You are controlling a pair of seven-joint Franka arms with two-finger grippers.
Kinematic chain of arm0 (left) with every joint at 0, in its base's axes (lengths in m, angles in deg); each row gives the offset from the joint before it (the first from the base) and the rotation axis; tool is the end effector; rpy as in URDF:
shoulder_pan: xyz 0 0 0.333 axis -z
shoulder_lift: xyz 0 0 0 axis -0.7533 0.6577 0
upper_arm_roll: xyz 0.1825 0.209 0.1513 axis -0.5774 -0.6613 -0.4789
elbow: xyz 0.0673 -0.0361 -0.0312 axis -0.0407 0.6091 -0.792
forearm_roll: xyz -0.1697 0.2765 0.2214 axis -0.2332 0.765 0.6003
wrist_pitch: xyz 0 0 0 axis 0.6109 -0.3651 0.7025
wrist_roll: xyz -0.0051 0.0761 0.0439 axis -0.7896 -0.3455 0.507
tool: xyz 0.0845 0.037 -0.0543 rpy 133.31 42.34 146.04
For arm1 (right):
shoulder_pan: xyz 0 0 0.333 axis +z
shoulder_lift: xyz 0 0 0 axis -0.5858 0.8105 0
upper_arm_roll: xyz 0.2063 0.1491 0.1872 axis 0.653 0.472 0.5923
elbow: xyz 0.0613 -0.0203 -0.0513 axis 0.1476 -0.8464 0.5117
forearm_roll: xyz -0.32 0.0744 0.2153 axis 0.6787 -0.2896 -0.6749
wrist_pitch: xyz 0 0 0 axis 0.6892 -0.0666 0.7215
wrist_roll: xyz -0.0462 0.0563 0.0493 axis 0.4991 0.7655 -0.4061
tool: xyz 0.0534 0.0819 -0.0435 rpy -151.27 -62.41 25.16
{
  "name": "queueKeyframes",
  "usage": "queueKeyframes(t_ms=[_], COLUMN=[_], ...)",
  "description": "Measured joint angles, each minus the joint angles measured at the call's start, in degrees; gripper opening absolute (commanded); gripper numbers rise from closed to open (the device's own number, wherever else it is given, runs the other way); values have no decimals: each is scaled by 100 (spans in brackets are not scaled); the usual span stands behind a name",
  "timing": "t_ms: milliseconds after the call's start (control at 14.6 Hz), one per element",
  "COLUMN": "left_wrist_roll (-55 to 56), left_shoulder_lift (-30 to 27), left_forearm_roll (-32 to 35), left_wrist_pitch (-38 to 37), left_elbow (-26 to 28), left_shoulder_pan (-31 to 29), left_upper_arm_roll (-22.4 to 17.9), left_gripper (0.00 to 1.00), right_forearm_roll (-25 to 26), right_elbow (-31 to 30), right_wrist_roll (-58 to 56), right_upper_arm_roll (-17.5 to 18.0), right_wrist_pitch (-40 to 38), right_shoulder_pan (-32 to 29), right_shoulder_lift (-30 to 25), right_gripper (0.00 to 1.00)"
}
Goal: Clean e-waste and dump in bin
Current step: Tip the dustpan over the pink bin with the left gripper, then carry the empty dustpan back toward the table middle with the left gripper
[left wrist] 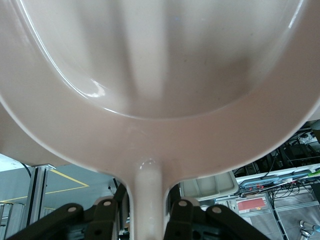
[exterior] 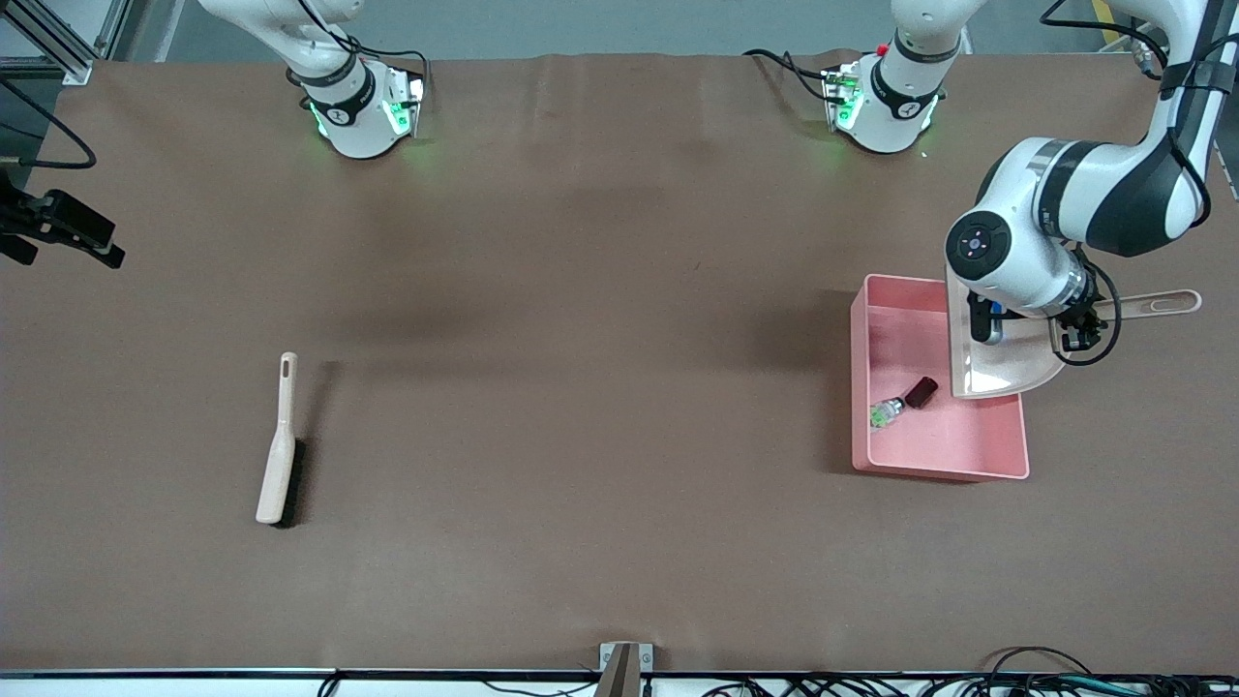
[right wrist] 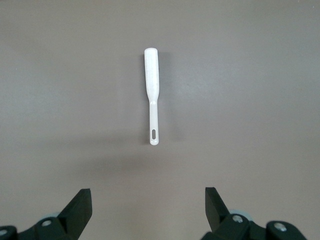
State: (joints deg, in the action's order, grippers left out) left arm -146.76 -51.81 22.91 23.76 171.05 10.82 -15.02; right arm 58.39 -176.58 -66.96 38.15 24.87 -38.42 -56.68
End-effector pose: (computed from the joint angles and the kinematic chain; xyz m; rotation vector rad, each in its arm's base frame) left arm 0.5292 -0.0218 0.3521 -1.5583 1.8333 0.9150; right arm 0.5402 -0.0369 0.6401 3.1349 -0.0856 0.0795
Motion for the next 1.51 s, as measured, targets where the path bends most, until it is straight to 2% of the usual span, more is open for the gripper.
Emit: queueKeyframes(t_ms=[274, 479, 684, 958, 1163, 1369, 1506], left_wrist_roll=[-1, -111, -265, -352, -266, 307, 1002], left_shoulder_lift=[23, 33, 41, 190, 485, 882, 1225], left_forearm_roll=[14, 16, -5, -572, -1258, -1771, -1809], left_wrist_pitch=[-117, -534, -1122, -1237, -1213, -953, -907], left_elbow=[-211, -745, -1424, -2188, -2606, -2815, -2842], left_shoulder_pan=[17, 65, 384, 585, 603, 732, 1158], left_upper_arm_roll=[0, 3, 24, 41, 38, 44, 47], left_gripper=[2, 3, 2, 2, 2, 2, 2], right_forearm_roll=[0, 0, 0, -1, -1, -1, -1], right_elbow=[0, 1, 1, 1, 1, 1, 3], right_wrist_roll=[0, 1, 2, 2, 2, 2, 2], right_upper_arm_roll=[0, 0, 0, 0, 0, 0, -1], right_wrist_pitch=[9, 9, 10, 10, 10, 10, 10], right_shoulder_pan=[12, 12, 12, 13, 13, 13, 13], right_shoulder_lift=[0, 0, 0, 0, 0, 0, 0], right_gripper=[100, 100, 100, 100, 100, 100, 100])
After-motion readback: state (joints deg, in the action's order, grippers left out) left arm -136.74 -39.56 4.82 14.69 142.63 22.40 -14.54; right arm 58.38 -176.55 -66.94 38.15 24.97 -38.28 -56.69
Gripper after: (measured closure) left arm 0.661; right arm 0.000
